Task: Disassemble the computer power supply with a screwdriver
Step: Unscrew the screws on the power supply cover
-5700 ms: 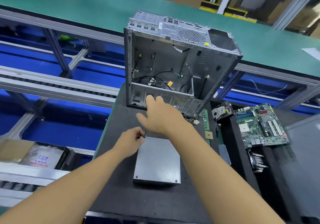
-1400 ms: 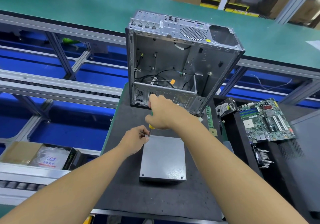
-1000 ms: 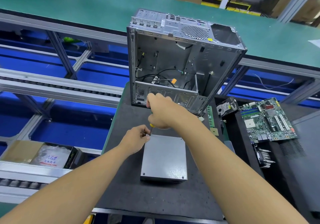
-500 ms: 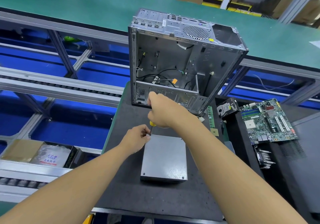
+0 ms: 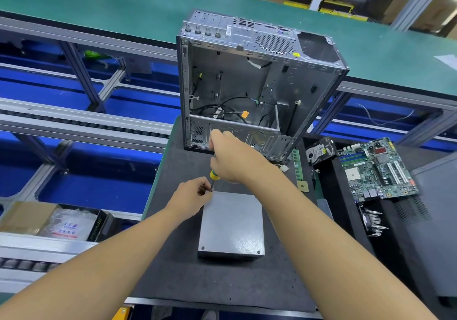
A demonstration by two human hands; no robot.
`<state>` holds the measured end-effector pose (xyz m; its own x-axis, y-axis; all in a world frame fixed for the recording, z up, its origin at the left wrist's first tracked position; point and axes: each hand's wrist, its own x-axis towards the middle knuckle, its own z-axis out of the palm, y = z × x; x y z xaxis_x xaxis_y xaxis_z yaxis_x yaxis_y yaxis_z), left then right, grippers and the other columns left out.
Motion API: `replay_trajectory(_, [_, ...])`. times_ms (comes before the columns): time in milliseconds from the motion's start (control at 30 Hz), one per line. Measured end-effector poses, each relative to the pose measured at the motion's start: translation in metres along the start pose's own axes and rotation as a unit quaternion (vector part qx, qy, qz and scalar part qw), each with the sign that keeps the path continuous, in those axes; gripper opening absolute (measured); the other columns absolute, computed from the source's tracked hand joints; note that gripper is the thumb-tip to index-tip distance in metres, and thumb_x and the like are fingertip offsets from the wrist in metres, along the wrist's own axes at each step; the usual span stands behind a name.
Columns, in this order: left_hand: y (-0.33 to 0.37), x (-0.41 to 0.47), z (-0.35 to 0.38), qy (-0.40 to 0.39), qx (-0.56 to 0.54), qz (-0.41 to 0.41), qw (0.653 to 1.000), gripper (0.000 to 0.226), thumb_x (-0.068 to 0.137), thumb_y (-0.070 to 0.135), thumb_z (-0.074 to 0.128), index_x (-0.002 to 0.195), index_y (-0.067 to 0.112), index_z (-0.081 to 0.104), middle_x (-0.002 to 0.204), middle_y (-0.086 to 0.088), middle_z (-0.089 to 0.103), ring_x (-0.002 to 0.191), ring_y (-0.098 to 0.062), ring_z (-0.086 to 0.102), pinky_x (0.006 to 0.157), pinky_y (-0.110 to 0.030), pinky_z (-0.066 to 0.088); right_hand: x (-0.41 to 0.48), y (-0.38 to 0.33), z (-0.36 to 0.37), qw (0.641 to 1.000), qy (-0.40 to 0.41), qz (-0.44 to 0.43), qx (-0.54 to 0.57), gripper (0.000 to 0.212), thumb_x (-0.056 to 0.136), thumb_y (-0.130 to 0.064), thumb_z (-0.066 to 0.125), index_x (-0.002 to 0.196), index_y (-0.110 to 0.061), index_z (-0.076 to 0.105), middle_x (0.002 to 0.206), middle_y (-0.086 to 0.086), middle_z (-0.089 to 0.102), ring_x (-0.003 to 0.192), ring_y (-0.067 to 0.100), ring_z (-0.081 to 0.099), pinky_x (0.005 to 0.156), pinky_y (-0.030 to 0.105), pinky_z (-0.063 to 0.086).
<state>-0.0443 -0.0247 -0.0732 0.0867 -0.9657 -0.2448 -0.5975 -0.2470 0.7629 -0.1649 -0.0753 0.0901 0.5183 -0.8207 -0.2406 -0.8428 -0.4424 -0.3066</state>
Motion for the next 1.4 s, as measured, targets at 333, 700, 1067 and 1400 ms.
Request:
replay_trajectory(333, [-0.003, 0.000, -0.001, -0.005, -0.019, 0.004, 1.000, 0.012, 0.088, 0.023, 0.068, 0.081, 0.030, 0.061, 0.074, 0.007, 0.070, 0.072, -0.011, 0.064, 0.070, -0.026, 0.049, 0.002, -0.002, 0.003, 0.999, 0.026, 0.001, -0.041, 0.028, 0.100, -0.042, 0.048, 0.107, -0.016, 0.038, 0.104, 0.004, 0.042, 0.084, 0.031, 0.048, 0.069, 0.039, 0.040])
replay_trajectory(700, [-0.005, 0.001, 0.001, 0.005, -0.032, -0.008, 0.999, 0.006, 0.087, 0.022, 0.068, 0.086, 0.026, 0.065, 0.077, 0.008, 0.073, 0.078, -0.011, 0.068, 0.078, -0.031, 0.054, 0.007, -0.002, 0.000, 0.999, -0.009, -0.019, -0.033, 0.023, 0.087, -0.022, 0.052, 0.107, -0.020, 0.042, 0.109, 0.002, 0.045, 0.099, 0.029, 0.043, 0.068, 0.038, 0.032])
replay_trajectory(1067, [-0.004, 0.004, 0.003, 0.017, -0.011, -0.002, 1.000, 0.012, 0.087, 0.026, 0.070, 0.079, 0.028, 0.062, 0.070, 0.015, 0.070, 0.071, -0.003, 0.063, 0.067, -0.026, 0.050, 0.011, -0.003, 0.001, 1.000, -0.012, -0.018, 0.011, 0.021, 0.086, -0.014, 0.052, 0.106, -0.019, 0.044, 0.105, 0.003, 0.045, 0.086, 0.029, 0.050, 0.061, 0.035, 0.035])
replay_trajectory(1400, [-0.006, 0.004, 0.004, 0.061, -0.020, 0.028, 0.998, 0.012, 0.087, 0.024, 0.073, 0.079, 0.031, 0.069, 0.074, 0.014, 0.071, 0.072, 0.001, 0.065, 0.064, -0.011, 0.047, 0.000, 0.008, 0.001, 0.995, 0.069, -0.006, 0.073, 0.022, 0.086, -0.018, 0.059, 0.104, -0.013, 0.046, 0.102, 0.006, 0.052, 0.087, 0.028, 0.051, 0.065, 0.036, 0.044])
